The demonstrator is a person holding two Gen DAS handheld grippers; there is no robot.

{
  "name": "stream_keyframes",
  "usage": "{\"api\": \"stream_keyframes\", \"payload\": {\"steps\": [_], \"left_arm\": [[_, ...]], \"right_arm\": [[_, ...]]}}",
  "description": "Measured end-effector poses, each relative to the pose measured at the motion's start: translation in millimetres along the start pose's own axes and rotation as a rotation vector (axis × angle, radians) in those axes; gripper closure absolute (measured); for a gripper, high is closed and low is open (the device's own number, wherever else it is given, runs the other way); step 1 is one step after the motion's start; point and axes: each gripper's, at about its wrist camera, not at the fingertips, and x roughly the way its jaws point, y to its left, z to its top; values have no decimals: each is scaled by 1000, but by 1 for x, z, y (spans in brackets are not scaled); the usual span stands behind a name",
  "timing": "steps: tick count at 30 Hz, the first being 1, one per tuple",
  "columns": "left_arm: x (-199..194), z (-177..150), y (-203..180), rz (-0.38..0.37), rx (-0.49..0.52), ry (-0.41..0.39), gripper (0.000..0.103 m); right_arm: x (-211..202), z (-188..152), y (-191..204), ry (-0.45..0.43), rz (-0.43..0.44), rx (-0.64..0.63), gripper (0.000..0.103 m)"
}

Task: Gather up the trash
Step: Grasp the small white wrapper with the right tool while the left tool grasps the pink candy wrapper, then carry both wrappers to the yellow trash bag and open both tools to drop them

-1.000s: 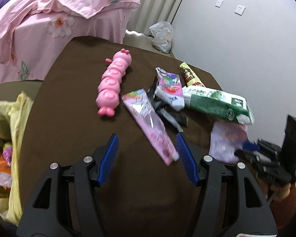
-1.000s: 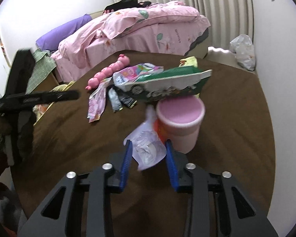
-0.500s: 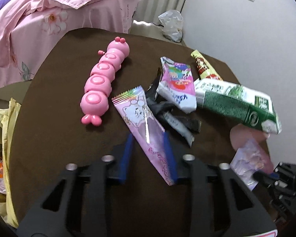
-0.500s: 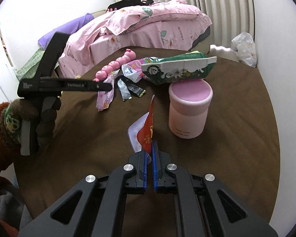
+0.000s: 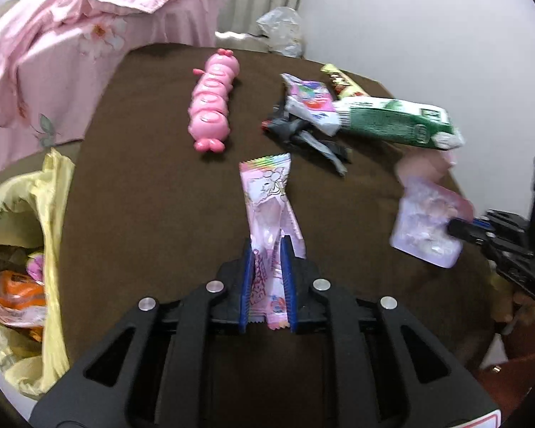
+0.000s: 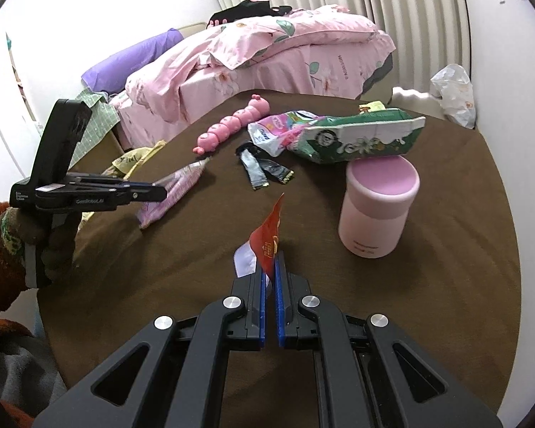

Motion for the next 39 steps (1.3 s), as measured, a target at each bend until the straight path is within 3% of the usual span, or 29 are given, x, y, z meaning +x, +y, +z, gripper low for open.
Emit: {"api": "stream_keyframes", "payload": {"steps": [3,7,15,20,27,39], "left_arm": [[-8,-1,0,-73,-11,-5,66],[-15,5,-4,-99,-29,-43,59],[8,38,16,-108,-156,-58,59],[28,40,6,-66,-87,7,62],[31,36,-8,-14,-39,20,80],[-52,13,-18,60,24,-177,81]], "right_arm": [[-2,1,4,-3,6,-12,96],[-1,0,5,2,0,-19,96],[1,-7,6,8,6,-12,96],[1,-10,1,13,8,2,96],[4,-16,2,18,12,8,96],[-17,7,34,-50,20,-91,98]]}}
